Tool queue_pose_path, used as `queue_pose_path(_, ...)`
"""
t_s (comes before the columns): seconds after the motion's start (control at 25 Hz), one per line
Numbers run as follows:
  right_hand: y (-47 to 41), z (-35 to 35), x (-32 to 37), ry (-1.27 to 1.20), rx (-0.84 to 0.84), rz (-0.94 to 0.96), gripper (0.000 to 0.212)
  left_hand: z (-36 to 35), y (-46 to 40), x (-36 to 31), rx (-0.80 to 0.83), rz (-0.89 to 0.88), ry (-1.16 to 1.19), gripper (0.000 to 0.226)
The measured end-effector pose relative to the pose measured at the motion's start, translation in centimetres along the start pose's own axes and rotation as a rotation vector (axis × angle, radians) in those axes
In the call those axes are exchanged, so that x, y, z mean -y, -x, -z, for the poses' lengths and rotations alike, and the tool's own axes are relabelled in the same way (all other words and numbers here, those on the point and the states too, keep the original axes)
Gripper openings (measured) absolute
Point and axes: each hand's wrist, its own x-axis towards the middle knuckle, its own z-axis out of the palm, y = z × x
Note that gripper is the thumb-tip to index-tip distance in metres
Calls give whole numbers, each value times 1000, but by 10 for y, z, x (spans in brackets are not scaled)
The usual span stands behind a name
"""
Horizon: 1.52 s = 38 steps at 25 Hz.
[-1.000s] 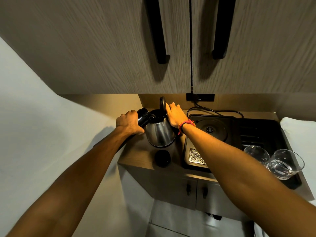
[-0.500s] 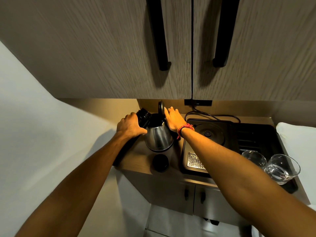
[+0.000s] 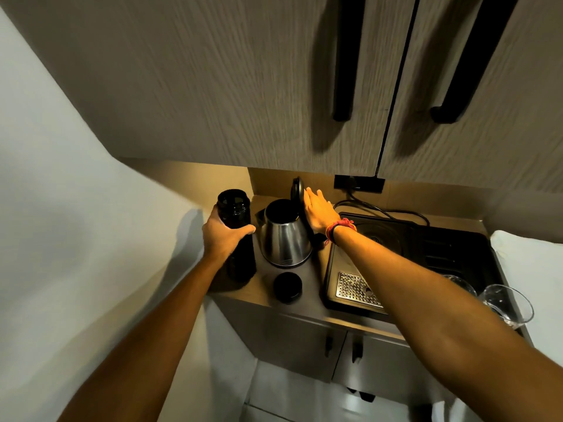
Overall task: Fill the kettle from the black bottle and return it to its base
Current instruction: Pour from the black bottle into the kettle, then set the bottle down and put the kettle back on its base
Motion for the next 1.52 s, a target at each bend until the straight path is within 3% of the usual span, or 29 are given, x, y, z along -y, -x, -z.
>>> queue_pose_path(0.12, -2, 2, 4, -82, -33, -20, 48, 3, 11, 17, -131, -18, 103, 85)
queue_pose_path(0.36, -14, 1, 24, -162, -52, -48, 48, 7, 20, 33, -174, -9, 134, 86)
queue_pose_path(0.72, -21, -27, 36, 214, -60, -4, 65, 25, 13, 45, -31, 19, 185, 87)
queue_pose_path(0.84, -19, -33, 42, 249, -146, 160, 65, 36, 11, 42, -57, -51, 206, 89)
queue_pose_path(0.92, -19, -37, 46, 317, -77, 236, 63, 38, 11, 39, -64, -79, 189, 91)
queue_pose_path(1.16, -14, -44, 52, 405, -31, 179, 59, 31, 12, 32, -66, -63, 147, 91)
queue_pose_path(1.24, 2, -44, 59, 502, -175, 367, 54, 32, 8, 34, -55, -30, 142, 87)
queue_pose_path(1.32, 33, -71, 58, 633, -242, 773, 44, 33, 10, 37, -53, 5, 145, 84)
queue_pose_path(1.36, 52, -89, 52, 658, -199, 908, 44, 31, 13, 40, -50, 18, 143, 84)
queue_pose_path(1.4, 68, -104, 44, 663, -83, 917, 49, 29, 16, 43, -46, 27, 138, 83)
queue_pose_path(1.52, 90, -123, 24, 679, 213, 629, 66, 27, 20, 50, -44, 38, 157, 79)
